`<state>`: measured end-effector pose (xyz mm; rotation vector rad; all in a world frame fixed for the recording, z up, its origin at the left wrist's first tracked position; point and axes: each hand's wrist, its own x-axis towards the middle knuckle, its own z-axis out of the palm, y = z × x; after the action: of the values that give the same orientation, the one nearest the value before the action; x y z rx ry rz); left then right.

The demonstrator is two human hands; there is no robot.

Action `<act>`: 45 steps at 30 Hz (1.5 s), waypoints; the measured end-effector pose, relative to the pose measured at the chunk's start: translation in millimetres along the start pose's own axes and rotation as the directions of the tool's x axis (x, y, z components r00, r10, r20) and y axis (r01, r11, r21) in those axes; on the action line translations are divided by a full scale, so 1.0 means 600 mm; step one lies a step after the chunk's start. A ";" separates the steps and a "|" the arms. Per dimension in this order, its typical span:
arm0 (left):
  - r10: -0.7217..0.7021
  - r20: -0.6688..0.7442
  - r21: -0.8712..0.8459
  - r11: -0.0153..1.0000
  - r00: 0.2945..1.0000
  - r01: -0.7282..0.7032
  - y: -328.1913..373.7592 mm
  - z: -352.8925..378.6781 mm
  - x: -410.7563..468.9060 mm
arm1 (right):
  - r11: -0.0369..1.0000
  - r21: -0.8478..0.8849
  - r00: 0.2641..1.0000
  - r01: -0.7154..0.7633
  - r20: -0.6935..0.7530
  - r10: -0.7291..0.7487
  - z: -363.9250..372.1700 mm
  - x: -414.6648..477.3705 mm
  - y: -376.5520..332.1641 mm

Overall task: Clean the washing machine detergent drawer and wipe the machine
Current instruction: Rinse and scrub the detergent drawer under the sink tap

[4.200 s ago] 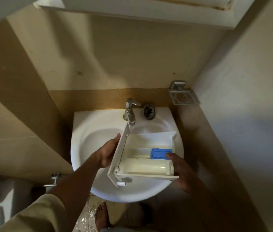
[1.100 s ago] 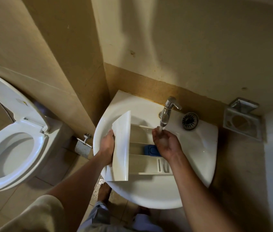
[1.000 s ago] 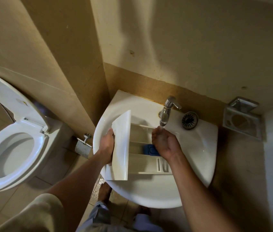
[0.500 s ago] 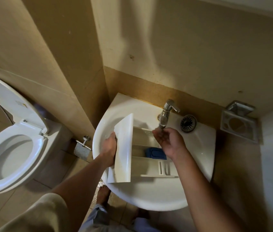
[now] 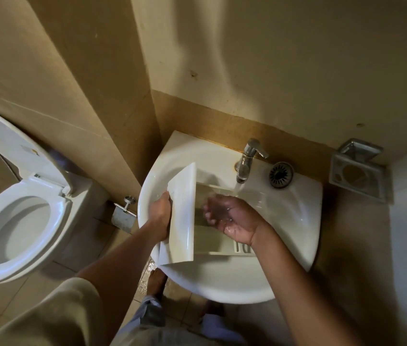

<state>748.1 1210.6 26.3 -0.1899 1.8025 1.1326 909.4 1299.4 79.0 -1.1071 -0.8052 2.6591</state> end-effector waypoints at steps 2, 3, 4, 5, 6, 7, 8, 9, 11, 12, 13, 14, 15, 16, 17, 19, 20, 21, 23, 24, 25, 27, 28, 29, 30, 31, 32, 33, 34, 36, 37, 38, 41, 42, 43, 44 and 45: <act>-0.001 0.007 -0.008 1.000 1.000 0.001 0.002 0.002 -0.002 | 0.838 -0.545 0.998 -0.013 -0.059 -0.023 0.025 -0.022 0.019; -0.001 0.013 -0.018 1.000 1.000 0.002 0.002 0.003 -0.002 | 0.605 -0.795 0.993 -0.042 -0.102 -0.065 0.030 -0.027 0.032; -0.003 0.016 -0.022 1.000 1.000 0.004 0.001 0.003 -0.004 | 0.342 -0.936 0.986 -0.087 -0.129 -0.101 0.027 -0.029 0.044; -0.005 0.021 -0.025 1.000 1.000 0.006 -0.001 0.003 -0.004 | 0.142 -0.982 0.981 -0.127 -0.146 -0.128 0.019 -0.031 0.054; -0.010 0.024 -0.020 1.000 1.000 0.010 -0.002 0.003 -0.004 | 0.048 -0.988 0.973 -0.149 -0.155 -0.171 0.004 -0.033 0.060; -0.011 0.025 -0.019 1.000 1.000 0.011 -0.004 0.003 -0.003 | 0.041 -0.988 0.957 -0.150 -0.156 -0.245 -0.011 -0.037 0.060; -0.015 0.021 -0.018 1.000 1.000 0.016 -0.004 0.004 -0.005 | 0.129 -0.980 0.919 -0.151 -0.187 -0.348 -0.029 -0.038 0.055; -0.019 0.016 -0.027 0.999 1.000 0.020 -0.005 0.005 -0.005 | 0.313 -0.940 0.850 -0.136 -0.273 -0.450 -0.044 -0.040 0.044; -0.022 -0.002 -0.024 0.999 1.000 0.022 -0.006 0.005 -0.002 | 0.731 -0.682 0.713 -0.007 -0.516 -0.475 -0.072 -0.033 0.016; -0.023 -0.006 -0.013 1.000 1.000 0.023 -0.006 0.006 -0.003 | 0.863 -0.497 0.705 0.087 -0.582 -0.406 -0.083 -0.027 0.001; -0.024 -0.006 -0.005 1.000 1.000 0.024 -0.005 0.006 -0.002 | 0.941 -0.289 0.733 0.178 -0.599 -0.322 -0.093 -0.020 -0.012; -0.026 -0.006 -0.003 1.000 1.000 0.026 -0.004 0.005 -0.003 | 0.968 -0.063 0.783 0.244 -0.576 -0.235 -0.100 -0.012 -0.023; -0.033 -0.001 -0.007 0.999 0.999 0.033 -0.003 0.005 -0.001 | 0.950 0.151 0.839 0.275 -0.520 -0.160 -0.102 -0.004 -0.032; -0.042 0.003 -0.006 0.999 0.999 0.042 -0.003 0.005 0.000 | 0.914 0.292 0.875 0.280 -0.470 -0.117 -0.102 0.007 -0.037; -0.045 0.004 -0.004 0.999 0.999 0.045 -0.003 0.003 0.001 | 0.883 0.383 0.900 0.272 -0.426 -0.092 -0.098 0.021 -0.039; -0.048 0.002 0.003 0.999 0.999 0.048 -0.003 0.000 0.003 | 0.877 0.423 0.930 0.226 -0.362 -0.065 -0.083 0.049 -0.027; -0.047 -0.002 0.002 0.999 0.999 0.047 -0.002 -0.001 0.003 | 0.887 0.415 0.939 0.203 -0.340 -0.057 -0.074 0.060 -0.021; -0.046 -0.005 0.001 0.999 0.999 0.046 -0.002 -0.003 0.006 | 0.882 0.432 0.954 0.187 -0.293 -0.059 -0.068 0.069 -0.015; -0.031 -0.007 0.003 0.999 0.999 0.032 0.001 -0.008 0.009 | 0.894 0.425 0.981 0.141 -0.184 -0.067 -0.063 0.069 -0.007; -0.022 -0.005 0.005 1.000 1.000 0.022 0.004 -0.009 0.009 | 0.933 0.346 0.990 0.101 -0.130 -0.059 -0.056 0.057 -0.007; -0.017 -0.003 0.004 1.000 1.000 0.017 0.007 -0.010 0.009 | 0.980 0.190 0.995 0.060 -0.090 -0.044 -0.048 0.044 -0.007; -0.014 -0.005 0.014 1.000 1.000 0.014 0.010 -0.010 0.005 | 0.929 -0.370 0.990 0.025 -0.119 -0.074 -0.033 0.019 0.004; -0.019 -0.012 0.019 1.000 1.000 0.019 0.011 -0.009 0.003 | 0.772 -0.636 0.980 0.010 -0.147 -0.135 -0.031 0.010 0.012; -0.025 -0.015 0.021 0.999 1.000 0.026 0.011 -0.008 0.000 | 0.596 -0.803 0.958 -0.002 -0.171 -0.228 -0.032 0.004 0.018; -0.032 -0.012 0.023 0.999 0.999 0.032 0.009 -0.006 -0.002 | 0.471 -0.882 0.919 -0.033 -0.211 -0.332 -0.035 -0.001 0.020; -0.034 -0.010 0.026 0.999 0.999 0.034 0.007 -0.005 -0.004 | 0.421 -0.905 0.859 -0.059 -0.261 -0.440 -0.043 -0.007 0.016; -0.039 -0.010 0.032 0.999 0.999 0.039 0.005 -0.005 -0.008 | 0.428 -0.901 0.792 -0.068 -0.309 -0.526 -0.050 -0.012 0.008; -0.045 -0.010 0.026 0.999 0.999 0.045 0.004 -0.004 -0.013 | 0.444 -0.894 0.723 -0.057 -0.344 -0.599 -0.056 -0.018 -0.005; -0.051 -0.008 0.014 0.999 0.999 0.051 0.004 -0.003 -0.018 | 0.421 -0.905 0.647 -0.058 -0.356 -0.675 -0.059 -0.024 -0.020; -0.064 -0.008 0.007 0.998 0.998 0.064 0.006 -0.003 -0.026 | 0.335 -0.936 0.476 -0.106 -0.344 -0.810 -0.053 -0.035 -0.057; -0.066 -0.009 0.006 0.998 0.998 0.066 0.007 -0.002 -0.029 | 0.310 -0.941 0.391 -0.132 -0.337 -0.857 -0.045 -0.039 -0.081; -0.063 -0.005 0.009 0.998 0.998 0.063 0.009 -0.002 -0.033 | 0.290 -0.944 0.333 -0.158 -0.327 -0.884 -0.036 -0.042 -0.103; -0.029 0.014 0.031 0.999 0.999 0.029 0.016 -0.001 -0.046 | 0.227 -0.928 0.459 -0.295 -0.345 -0.819 -0.013 -0.030 -0.163; -0.014 0.016 0.036 0.999 1.000 0.013 0.019 -0.001 -0.049 | 0.182 -0.926 0.550 -0.330 -0.346 -0.760 -0.007 -0.023 -0.174; -0.003 0.018 0.038 0.999 1.000 0.003 0.021 -0.002 -0.052 | 0.141 -0.924 0.620 -0.355 -0.346 -0.704 0.000 -0.010 -0.177; 0.004 0.016 0.037 0.999 1.000 -0.005 0.023 -0.002 -0.054 | 0.104 -0.921 0.657 -0.376 -0.344 -0.671 0.006 0.001 -0.174; 0.005 0.013 0.034 0.999 1.000 -0.006 0.024 -0.004 -0.054 | 0.085 -0.915 0.663 -0.394 -0.347 -0.663 0.014 0.011 -0.168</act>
<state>755.7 1206.0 60.7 -0.1574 1.8107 1.1036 892.1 1383.3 133.3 -1.8857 -2.4109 0.6811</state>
